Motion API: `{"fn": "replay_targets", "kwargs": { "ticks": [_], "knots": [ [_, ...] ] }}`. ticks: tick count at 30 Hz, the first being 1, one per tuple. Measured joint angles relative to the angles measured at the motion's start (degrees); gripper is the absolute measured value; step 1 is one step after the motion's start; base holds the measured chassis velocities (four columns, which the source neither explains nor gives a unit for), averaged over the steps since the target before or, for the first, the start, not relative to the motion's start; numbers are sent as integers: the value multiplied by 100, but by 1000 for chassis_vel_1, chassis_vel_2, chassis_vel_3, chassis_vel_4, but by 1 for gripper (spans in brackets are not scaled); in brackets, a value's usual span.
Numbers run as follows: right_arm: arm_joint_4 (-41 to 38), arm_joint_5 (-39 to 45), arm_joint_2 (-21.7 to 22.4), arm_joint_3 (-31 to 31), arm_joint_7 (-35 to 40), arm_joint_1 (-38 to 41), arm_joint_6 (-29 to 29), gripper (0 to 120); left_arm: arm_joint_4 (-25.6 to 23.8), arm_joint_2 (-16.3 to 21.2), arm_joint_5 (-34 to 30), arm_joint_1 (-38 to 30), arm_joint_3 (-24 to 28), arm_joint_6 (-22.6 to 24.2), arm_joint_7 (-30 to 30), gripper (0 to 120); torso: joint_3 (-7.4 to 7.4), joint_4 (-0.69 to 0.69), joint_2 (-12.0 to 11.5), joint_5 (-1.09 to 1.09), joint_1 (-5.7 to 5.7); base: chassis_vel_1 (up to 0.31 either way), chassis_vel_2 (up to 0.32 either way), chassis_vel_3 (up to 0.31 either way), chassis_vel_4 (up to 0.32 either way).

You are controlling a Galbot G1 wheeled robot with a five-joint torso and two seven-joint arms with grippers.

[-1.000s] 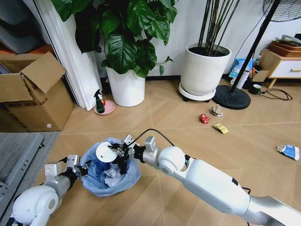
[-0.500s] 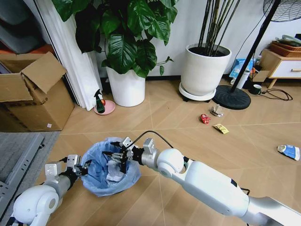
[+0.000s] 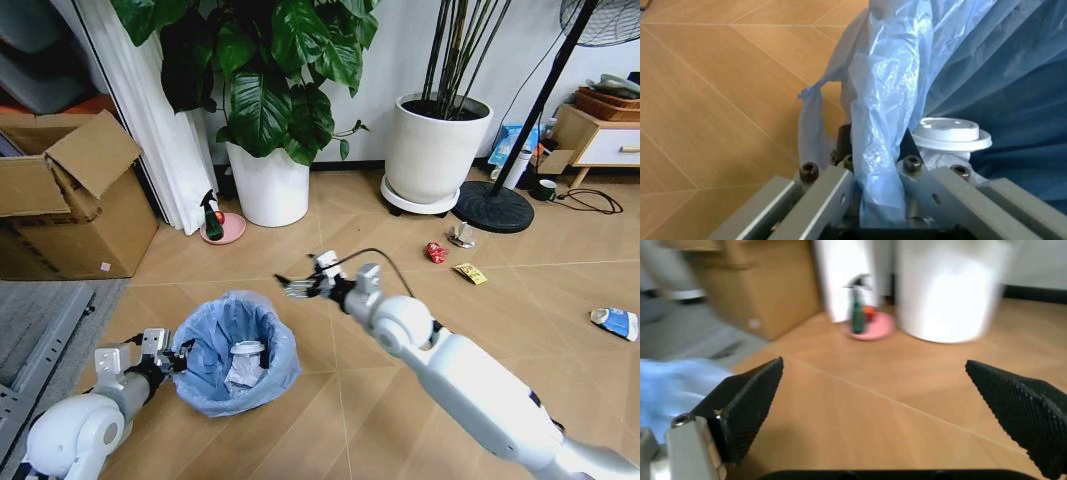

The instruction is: Pick up the trash bin and place the garbage on the floor into it.

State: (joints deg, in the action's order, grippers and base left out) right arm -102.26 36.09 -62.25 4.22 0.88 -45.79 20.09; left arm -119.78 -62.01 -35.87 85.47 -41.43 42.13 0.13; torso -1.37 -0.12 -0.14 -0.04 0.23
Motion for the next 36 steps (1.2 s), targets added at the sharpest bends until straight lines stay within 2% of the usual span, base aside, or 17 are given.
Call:
{"fn": "replay_targets", "kwargs": {
  "ticks": [3,5,6,10,16,20,28,36],
  "knots": [
    [-83,-232,4,-458,67,-442,-15,100,-24,-1,0,16,-8,0,4,0,0,0,0,1,0,0,0,0,0],
    [-215,-537,35,-1144,36,-1036,-125,100,-37,2,1,17,-20,0,10,0,1,-1,0,0,0,0,0,0,0],
    [-215,-537,35,-1144,36,-1036,-125,100,-37,2,1,17,-20,0,10,0,1,-1,0,0,0,0,0,0,0],
    [-510,-798,93,-2053,-111,-1835,-185,100,-37,-10,16,3,-30,0,28,0,1,-1,0,-2,0,0,0,0,0],
    [-772,-1054,44,-2737,-207,-2607,-311,100,-19,-44,121,9,-40,0,96,0,1,-1,0,-1,0,0,0,0,0],
    [-1104,-1607,-240,-3375,-252,-3307,-550,100,-13,-86,191,15,-33,0,131,0,0,-1,0,-1,0,0,0,0,0],
    [-1655,-1890,-501,-3668,-111,-3783,-659,100,-35,-157,238,48,-69,0,150,0,1,0,0,-2,0,0,0,0,0],
    [-1686,-1886,-587,-3627,-35,-3691,-542,100,-53,-160,246,39,-58,0,153,0,0,0,0,-2,0,0,0,0,0]
  ]
}}
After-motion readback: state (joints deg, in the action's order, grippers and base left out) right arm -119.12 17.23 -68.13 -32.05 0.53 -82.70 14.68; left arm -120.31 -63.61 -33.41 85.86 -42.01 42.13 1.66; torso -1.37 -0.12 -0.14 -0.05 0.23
